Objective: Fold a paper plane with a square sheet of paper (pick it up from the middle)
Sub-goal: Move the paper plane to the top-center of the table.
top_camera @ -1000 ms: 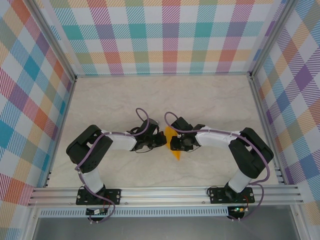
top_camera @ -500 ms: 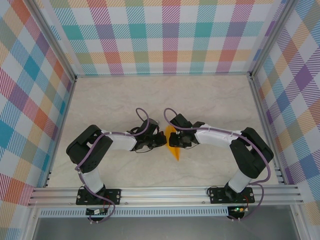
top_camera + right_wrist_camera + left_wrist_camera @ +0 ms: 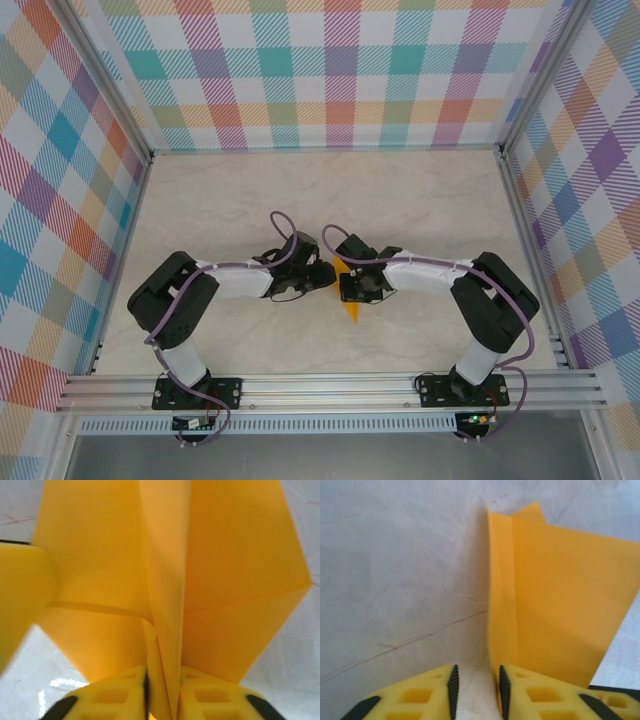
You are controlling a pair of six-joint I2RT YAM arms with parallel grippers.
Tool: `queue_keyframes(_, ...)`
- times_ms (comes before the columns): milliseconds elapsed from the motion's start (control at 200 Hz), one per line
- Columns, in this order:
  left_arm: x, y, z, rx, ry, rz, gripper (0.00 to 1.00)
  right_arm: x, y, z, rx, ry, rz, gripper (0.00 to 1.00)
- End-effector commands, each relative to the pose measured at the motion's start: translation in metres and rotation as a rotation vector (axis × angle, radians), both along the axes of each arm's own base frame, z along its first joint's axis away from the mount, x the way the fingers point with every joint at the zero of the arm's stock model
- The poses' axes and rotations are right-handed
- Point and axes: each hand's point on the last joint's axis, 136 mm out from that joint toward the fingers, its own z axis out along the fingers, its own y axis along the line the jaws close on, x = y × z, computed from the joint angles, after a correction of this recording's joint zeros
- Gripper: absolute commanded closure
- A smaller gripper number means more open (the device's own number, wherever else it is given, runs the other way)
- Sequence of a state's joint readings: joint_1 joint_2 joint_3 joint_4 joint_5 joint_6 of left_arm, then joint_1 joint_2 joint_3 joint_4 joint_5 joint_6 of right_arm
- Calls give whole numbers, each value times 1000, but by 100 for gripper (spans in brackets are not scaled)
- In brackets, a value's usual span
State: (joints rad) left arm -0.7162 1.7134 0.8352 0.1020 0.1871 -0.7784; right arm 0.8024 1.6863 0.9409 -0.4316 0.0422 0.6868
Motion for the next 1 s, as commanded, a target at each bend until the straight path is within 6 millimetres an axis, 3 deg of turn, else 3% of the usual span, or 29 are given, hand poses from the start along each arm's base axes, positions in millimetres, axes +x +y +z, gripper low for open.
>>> queue_keyframes(0, 12, 26, 26, 61, -48, 105, 67, 4, 2, 6, -22, -14, -13, 85)
queue_keyframes(175, 6, 70, 37, 171, -81, 229, 61, 10, -2, 14, -60, -45, -20, 87)
queue_keyframes(400, -9, 98, 43, 234, -99, 272, 58, 15, 1, 13, -83, -46, -20, 80)
queue_keyframes(750, -19, 106, 33, 245, -73, 274, 57, 24, 6, 11, -105, -53, -20, 72)
queue_keyframes(995, -20, 106, 29, 252, -64, 272, 57, 31, 8, 13, -120, -71, -19, 76)
